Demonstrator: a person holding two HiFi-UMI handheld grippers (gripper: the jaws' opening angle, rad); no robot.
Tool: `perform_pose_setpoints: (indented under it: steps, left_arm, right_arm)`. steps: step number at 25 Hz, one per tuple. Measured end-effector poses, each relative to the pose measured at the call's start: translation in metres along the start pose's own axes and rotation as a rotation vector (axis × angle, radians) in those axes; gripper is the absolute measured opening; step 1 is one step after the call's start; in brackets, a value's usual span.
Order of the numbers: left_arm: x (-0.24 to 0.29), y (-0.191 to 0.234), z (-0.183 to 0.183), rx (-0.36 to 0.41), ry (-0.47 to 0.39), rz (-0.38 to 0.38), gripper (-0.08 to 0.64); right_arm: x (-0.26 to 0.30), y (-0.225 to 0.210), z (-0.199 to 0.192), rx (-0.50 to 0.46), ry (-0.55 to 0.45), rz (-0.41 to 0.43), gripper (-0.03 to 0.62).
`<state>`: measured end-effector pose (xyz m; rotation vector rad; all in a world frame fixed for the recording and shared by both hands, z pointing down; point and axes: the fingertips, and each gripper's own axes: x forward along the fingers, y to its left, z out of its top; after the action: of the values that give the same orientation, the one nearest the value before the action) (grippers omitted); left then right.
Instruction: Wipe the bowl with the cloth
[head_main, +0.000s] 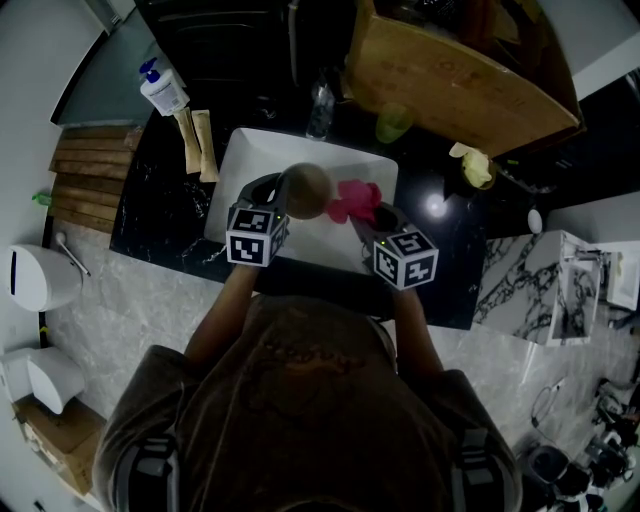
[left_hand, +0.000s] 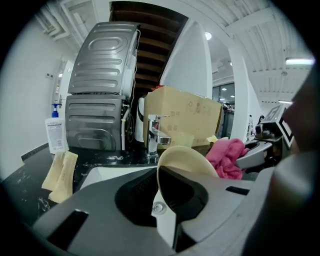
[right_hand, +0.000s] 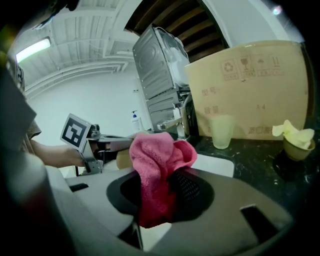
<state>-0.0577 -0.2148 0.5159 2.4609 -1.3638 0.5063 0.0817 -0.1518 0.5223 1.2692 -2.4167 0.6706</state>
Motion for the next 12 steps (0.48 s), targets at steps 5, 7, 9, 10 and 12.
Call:
perform_pose_setpoints:
  steps: [5,7,9,10,12]
  left_arm:
    - [-0.005,0.011,-0.003,-0.019,0.006,0.023,0.021]
    - [-0.006,0.010,-0.003,-0.014,0.005,0.024,0.020]
    - [-0.007,0.008,-0.002,-0.005,0.000,0.024,0.020]
    - [-0.008,0.006,0.000,0.001,-0.007,0.020,0.020]
    - [-0.010,0.002,0.005,0.013,-0.029,0.009,0.021]
  right_arm:
    - [-0.004,-0.018,-0.012,0.062,0.011,-0.040,0.115]
    - [-0.003,-0.018,-0.011,0.069,0.002,-0.037,0.115]
    - [-0.003,-0.017,-0.007,0.078,-0.022,-0.039,0.115]
    - [-0.003,-0.016,-0.004,0.087,-0.042,-0.044,0.115]
    - [-0.005,-0.016,0.004,0.101,-0.092,-0.052,0.115]
